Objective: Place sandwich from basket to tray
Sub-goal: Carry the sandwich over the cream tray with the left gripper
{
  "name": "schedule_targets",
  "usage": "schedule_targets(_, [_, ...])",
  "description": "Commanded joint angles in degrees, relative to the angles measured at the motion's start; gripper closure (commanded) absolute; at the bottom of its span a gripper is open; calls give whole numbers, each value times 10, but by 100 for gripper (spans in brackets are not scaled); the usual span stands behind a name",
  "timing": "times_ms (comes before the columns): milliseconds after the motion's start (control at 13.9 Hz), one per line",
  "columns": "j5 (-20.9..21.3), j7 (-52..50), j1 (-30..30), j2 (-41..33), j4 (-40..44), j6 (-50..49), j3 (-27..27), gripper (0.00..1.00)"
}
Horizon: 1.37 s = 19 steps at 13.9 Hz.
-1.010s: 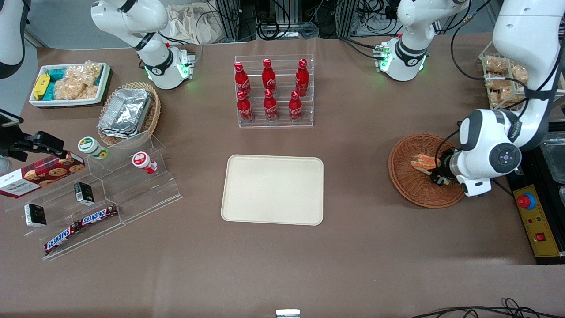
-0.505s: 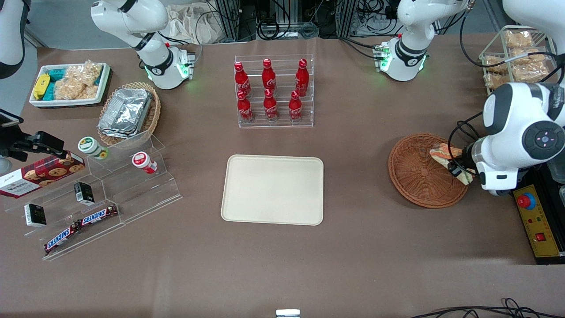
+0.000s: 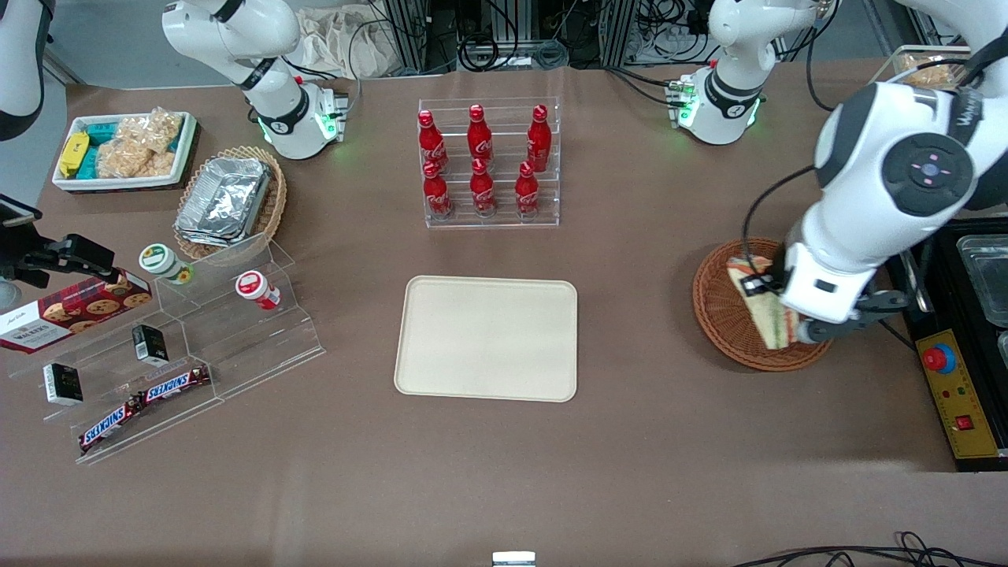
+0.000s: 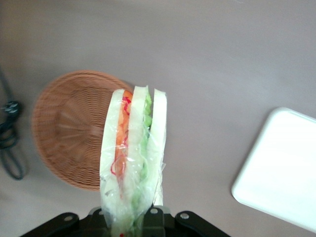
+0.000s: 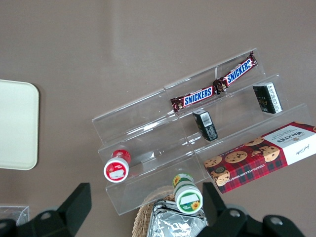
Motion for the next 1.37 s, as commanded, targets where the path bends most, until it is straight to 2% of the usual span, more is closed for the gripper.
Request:
schedule_targets(0, [10, 11, -56, 94, 60, -5, -38, 100])
schedule_targets(72, [26, 11, -90, 128, 81, 8, -34, 100])
schedule_targets(289, [133, -14, -180, 244, 134, 36, -31, 100])
schedule_targets(433, [167, -64, -218, 303, 158, 59, -24, 100])
schedule_targets(866, [177, -93, -300, 369, 159, 164, 38, 100])
schedule_targets(1082, [179, -102, -318, 386, 156, 198, 55, 100])
schedule_targets(1155, [178, -96, -319, 386, 155, 207, 61, 91])
schedule_targets(1227, [181, -94, -319, 386, 154, 211, 64, 29])
schedule_targets(1299, [187, -93, -319, 384, 154, 213, 64, 0])
